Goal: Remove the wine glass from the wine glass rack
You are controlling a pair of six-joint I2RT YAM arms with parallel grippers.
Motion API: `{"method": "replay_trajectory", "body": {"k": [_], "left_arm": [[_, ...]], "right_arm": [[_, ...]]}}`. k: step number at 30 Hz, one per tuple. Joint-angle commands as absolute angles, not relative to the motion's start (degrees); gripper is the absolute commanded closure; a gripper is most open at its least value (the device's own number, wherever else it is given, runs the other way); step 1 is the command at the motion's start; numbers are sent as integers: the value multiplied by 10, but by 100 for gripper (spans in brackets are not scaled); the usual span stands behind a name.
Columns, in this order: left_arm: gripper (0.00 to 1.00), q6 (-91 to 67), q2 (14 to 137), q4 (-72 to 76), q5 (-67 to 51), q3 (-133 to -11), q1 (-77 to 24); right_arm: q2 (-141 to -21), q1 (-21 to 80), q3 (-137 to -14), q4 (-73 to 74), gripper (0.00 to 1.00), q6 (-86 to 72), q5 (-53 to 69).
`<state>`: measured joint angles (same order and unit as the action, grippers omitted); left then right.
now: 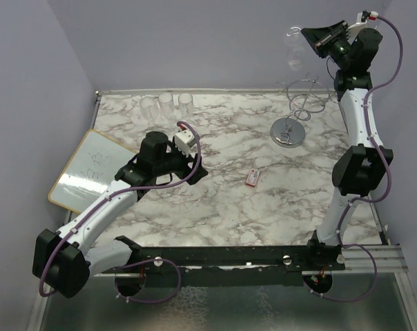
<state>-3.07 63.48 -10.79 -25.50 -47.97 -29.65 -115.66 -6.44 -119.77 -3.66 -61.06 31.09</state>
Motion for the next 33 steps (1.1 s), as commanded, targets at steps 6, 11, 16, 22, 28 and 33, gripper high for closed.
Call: {"method": "replay_trajectory", "body": {"k": [6, 11, 16, 22, 28, 33], "left_arm": [[25, -33, 628, -94, -268, -480, -298], [25, -83, 623, -74, -277, -482, -298], [23, -233, 614, -29, -284, -504, -298], [20, -377, 612, 15, -282, -554, -296], [17, -524, 643, 93, -301, -573, -290], [18, -603, 686, 187, -346, -560, -290]], "right_arm": [[-1055, -2, -1092, -102, 99, -582, 387], [-982, 58, -969, -141, 99, -559, 403], [-907, 106, -843, -191, 99, -536, 411], [-830, 134, -709, -242, 99, -520, 421], [-783, 149, -607, -306, 99, -545, 445], [-756, 158, -552, -338, 99, -570, 445]]}}
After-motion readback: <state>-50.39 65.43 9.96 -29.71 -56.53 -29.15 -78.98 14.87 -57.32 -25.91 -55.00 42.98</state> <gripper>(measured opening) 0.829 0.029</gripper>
